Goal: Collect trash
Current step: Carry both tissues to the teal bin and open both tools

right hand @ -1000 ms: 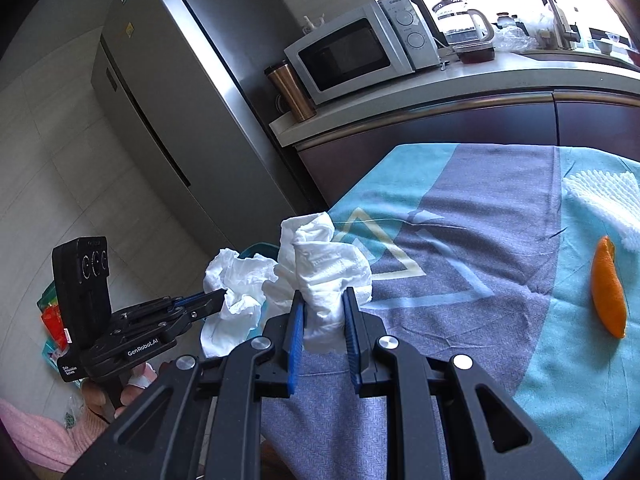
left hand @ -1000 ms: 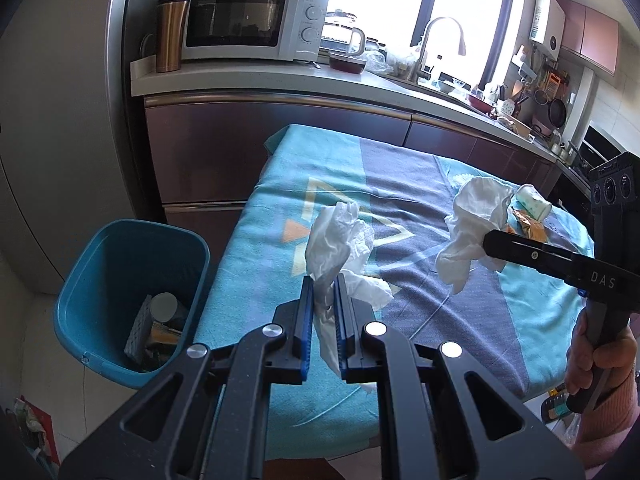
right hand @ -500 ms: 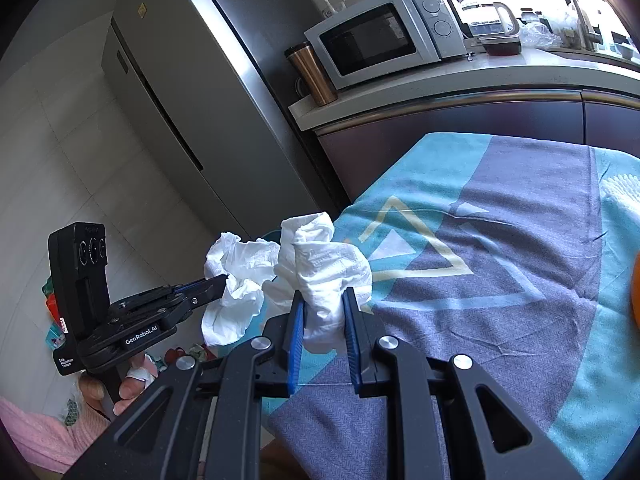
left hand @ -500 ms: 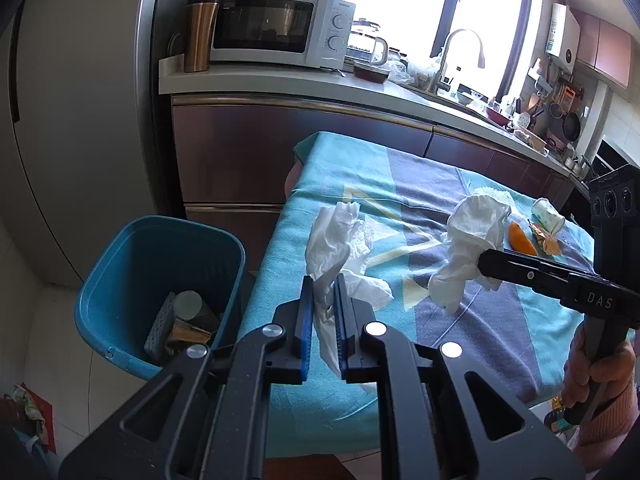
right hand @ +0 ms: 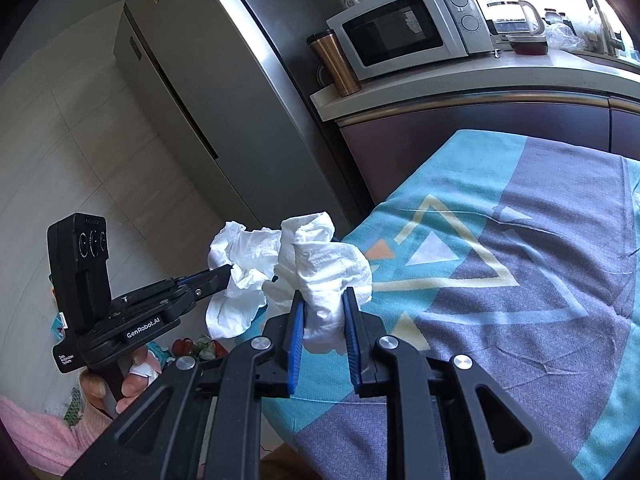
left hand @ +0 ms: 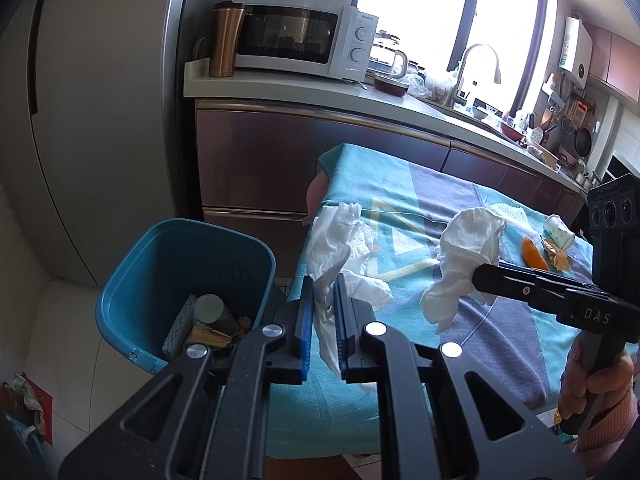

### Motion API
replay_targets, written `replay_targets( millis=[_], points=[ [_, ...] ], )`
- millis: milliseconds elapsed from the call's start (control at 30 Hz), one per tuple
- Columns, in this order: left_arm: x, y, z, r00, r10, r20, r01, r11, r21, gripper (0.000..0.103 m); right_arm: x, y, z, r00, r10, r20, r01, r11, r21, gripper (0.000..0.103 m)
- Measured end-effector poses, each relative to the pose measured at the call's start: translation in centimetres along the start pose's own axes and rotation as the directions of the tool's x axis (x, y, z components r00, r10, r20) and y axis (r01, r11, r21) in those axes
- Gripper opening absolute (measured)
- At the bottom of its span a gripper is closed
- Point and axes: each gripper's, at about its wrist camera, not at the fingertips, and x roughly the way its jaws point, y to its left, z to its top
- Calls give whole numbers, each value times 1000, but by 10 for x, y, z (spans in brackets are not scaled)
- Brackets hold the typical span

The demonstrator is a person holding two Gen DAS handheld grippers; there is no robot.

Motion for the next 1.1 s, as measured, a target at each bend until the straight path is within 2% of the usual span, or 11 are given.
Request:
replay_targets(
  millis=[500, 1100],
  points=[
    [-9, 34, 6, 997, 70, 25, -68, 996, -51, 10, 34, 20, 14, 999, 38, -36, -40, 998, -42, 18],
    [-5, 68, 3, 989, 145, 15, -143, 985, -94, 10, 70, 44, 30, 995, 60, -82, -67, 993, -92, 18]
  ],
)
